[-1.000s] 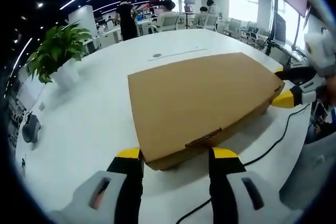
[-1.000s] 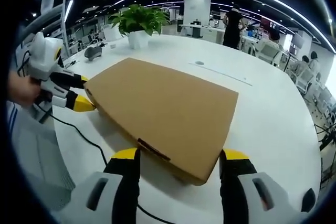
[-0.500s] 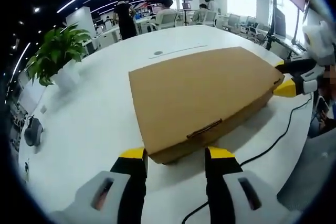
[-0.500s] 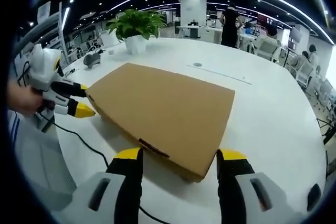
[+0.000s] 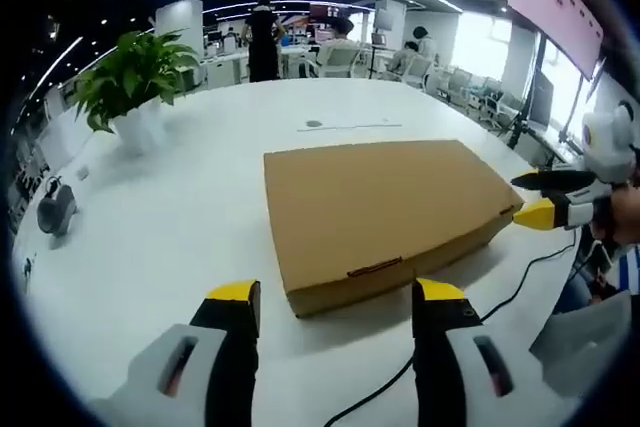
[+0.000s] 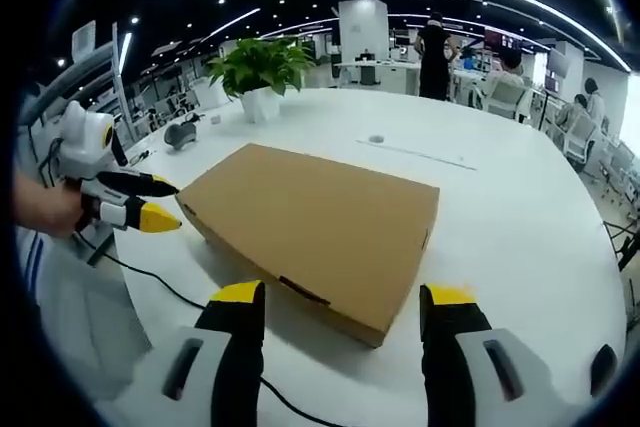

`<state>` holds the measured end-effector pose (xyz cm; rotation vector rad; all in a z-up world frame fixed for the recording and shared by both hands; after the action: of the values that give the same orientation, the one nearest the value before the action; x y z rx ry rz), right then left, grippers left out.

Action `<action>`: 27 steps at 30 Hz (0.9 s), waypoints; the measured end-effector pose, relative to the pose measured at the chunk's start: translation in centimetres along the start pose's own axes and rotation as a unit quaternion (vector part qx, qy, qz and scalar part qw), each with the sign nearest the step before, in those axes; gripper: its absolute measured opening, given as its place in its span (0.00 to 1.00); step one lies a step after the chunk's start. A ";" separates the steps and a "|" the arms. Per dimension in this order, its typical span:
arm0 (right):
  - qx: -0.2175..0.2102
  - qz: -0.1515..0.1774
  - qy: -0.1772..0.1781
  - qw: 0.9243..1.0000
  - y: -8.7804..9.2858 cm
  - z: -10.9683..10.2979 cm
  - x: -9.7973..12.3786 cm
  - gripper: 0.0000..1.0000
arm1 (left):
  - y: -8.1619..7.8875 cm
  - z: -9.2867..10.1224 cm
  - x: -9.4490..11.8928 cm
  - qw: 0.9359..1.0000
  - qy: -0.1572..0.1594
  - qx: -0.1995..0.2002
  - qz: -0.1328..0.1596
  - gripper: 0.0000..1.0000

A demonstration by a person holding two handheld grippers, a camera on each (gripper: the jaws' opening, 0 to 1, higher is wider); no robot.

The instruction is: Operate the shoe box by opening the lid, removing the specified soft item, and placing it in the target area until the item is outside and the box remains undamaged.

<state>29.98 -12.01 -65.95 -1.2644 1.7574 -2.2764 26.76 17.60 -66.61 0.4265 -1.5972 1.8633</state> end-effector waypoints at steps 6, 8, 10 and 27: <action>-0.043 0.012 -0.014 0.999 -0.5 0.0 1.1 0.74 | -1.1 0.1 1.5 0.997 0.024 0.063 0.044 0.73; -0.050 0.016 -0.014 0.999 -0.5 -0.1 1.5 0.76 | -1.2 0.0 2.0 0.995 0.027 0.076 0.059 0.73; -0.053 0.018 -0.013 0.998 -0.4 -0.2 1.8 0.79 | -1.2 0.1 2.3 0.992 0.036 0.102 0.058 0.74; -0.151 0.020 -0.022 0.988 1.2 -0.4 3.6 0.90 | 0.4 0.4 4.4 0.958 0.091 0.259 0.082 0.99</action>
<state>26.78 -13.75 -64.82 -1.2929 2.1523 -1.9993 23.17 18.30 -64.13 0.3343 -1.0351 2.3754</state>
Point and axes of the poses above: the point that each gripper's makers call its tool centre point, and the gripper's own axes: x roughly backward along the fingers, z roughly to its right, y roughly out of its underside, the point moved 8 cm from there along x, roughly backward along the fingers, and after that the axes turned 7 degrees about x, right-handed, at the moved point
